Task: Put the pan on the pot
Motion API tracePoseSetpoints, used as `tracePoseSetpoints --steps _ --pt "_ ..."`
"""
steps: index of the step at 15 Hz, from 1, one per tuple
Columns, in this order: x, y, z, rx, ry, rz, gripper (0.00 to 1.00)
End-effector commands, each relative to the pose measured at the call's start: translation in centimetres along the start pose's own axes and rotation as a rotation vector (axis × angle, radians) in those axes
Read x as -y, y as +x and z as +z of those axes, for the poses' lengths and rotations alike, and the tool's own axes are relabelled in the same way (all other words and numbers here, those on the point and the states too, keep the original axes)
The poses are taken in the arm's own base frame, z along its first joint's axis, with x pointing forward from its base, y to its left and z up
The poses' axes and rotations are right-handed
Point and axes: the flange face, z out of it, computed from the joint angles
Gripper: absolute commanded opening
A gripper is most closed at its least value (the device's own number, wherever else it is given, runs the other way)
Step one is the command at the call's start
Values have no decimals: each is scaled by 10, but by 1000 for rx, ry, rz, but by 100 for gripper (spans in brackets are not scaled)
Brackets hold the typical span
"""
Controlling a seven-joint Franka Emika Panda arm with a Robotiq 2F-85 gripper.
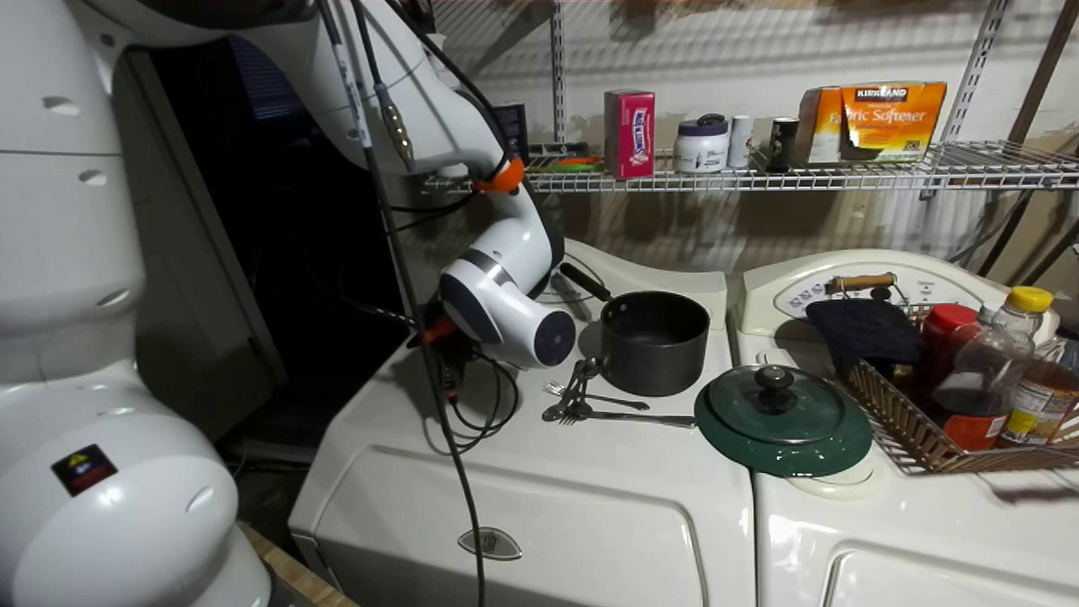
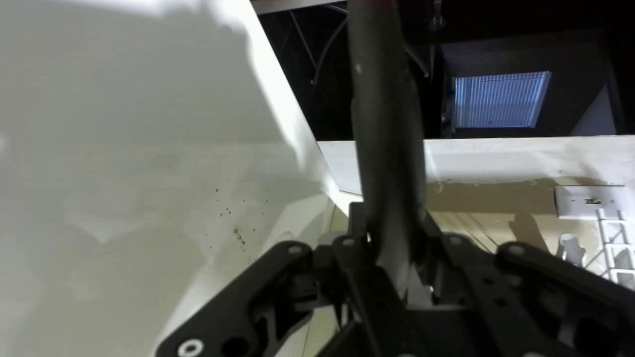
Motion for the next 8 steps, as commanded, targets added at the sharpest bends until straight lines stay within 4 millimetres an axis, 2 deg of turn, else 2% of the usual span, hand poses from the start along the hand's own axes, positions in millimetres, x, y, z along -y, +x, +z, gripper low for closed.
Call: tracePoseSetpoints --steps 1,8 --pt "30 -10 -39 -37 54 -5 6" --pt "56 -10 -105 -102 94 102 6"
